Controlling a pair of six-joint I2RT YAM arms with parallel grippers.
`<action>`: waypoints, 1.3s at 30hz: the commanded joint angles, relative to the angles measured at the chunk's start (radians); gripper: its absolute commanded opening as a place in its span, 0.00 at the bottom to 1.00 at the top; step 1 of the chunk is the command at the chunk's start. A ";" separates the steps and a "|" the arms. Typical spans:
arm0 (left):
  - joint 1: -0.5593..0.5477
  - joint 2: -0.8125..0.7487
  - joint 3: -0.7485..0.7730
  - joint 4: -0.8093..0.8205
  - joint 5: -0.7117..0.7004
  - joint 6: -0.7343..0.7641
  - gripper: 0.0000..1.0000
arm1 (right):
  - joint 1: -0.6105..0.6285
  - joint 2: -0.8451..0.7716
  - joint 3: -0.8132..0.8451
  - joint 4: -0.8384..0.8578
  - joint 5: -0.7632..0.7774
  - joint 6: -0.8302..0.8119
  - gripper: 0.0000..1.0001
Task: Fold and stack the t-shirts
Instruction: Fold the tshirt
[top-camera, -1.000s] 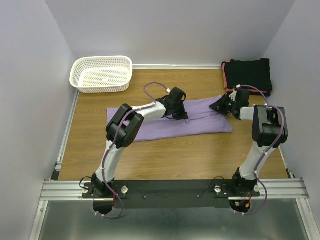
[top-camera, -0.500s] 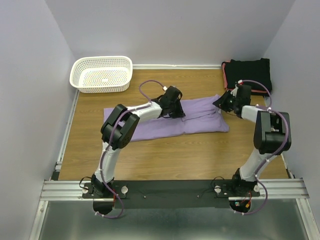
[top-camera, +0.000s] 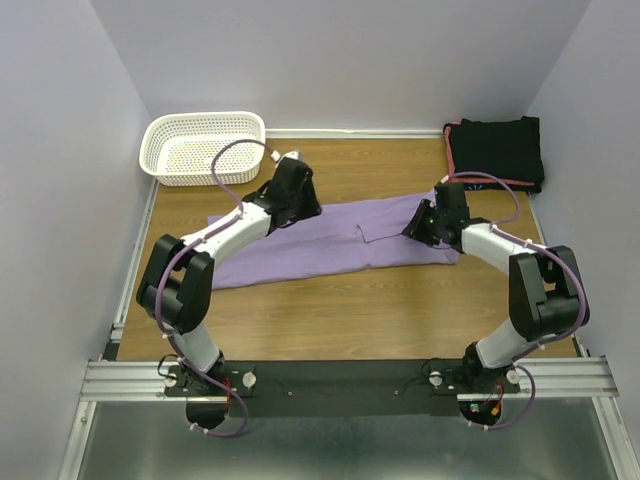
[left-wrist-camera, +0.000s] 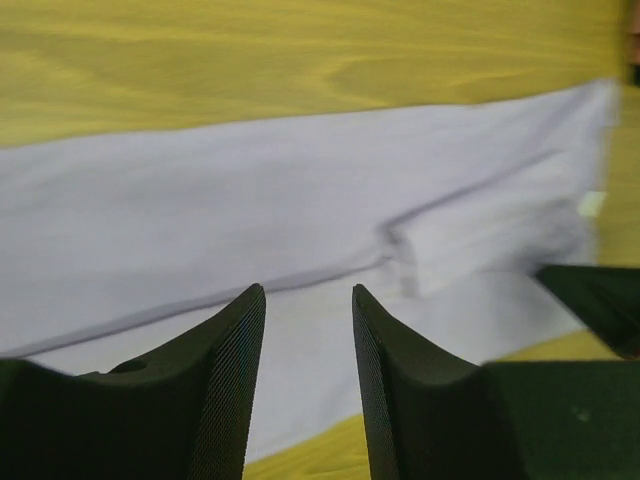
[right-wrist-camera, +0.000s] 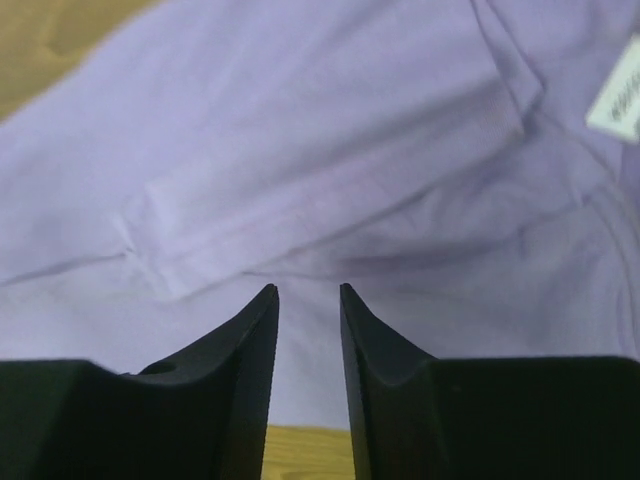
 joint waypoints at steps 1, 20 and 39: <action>0.094 0.025 -0.125 -0.084 -0.019 0.094 0.49 | 0.008 0.005 -0.031 -0.061 0.084 0.026 0.40; 0.234 0.111 -0.286 -0.164 0.186 0.210 0.48 | -0.064 0.402 0.307 -0.062 0.126 -0.156 0.41; -0.108 0.019 -0.325 -0.197 0.538 0.136 0.48 | -0.103 0.976 1.164 -0.203 -0.184 -0.247 0.42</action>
